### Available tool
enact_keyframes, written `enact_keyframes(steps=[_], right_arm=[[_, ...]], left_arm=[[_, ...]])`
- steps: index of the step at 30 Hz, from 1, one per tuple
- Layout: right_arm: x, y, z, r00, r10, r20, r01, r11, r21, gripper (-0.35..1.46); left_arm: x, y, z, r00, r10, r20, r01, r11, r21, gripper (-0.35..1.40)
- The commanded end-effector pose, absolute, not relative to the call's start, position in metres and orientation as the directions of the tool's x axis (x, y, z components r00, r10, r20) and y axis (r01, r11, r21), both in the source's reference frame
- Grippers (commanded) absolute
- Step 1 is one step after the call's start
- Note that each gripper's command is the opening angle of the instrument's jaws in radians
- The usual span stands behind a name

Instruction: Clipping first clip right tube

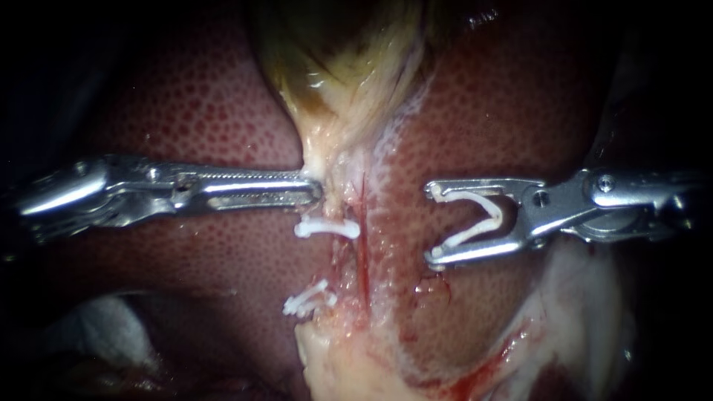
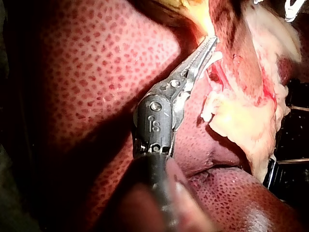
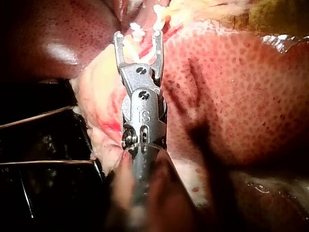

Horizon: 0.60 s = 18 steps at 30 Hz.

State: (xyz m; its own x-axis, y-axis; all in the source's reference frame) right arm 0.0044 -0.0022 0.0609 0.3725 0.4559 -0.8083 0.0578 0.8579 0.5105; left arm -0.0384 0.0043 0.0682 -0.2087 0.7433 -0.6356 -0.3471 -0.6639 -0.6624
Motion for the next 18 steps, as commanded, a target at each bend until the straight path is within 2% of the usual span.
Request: enact_keyframes(steps=[1, 8, 18], right_arm=[[0.0044, -0.0022, 0.0609, 0.372, 0.456, -0.809, 0.058, 0.858, 0.51, 0.49], [0.0043, -0.0024, 0.061, 0.372, 0.454, -0.809, 0.059, 0.859, 0.509, 0.49], [0.0043, -0.0025, 0.061, 0.372, 0.454, -0.81, 0.06, 0.859, 0.509, 0.49]], left_arm=[[-0.0383, 0.0043, 0.0681, -0.209, 0.743, -0.636, -0.345, -0.664, -0.663, -0.35], [-0.0351, 0.0061, 0.0657, -0.206, 0.752, -0.627, -0.352, -0.654, -0.669, -0.35], [-0.0294, 0.011, 0.0599, -0.128, 0.734, -0.667, -0.391, -0.656, -0.646, -0.35]])
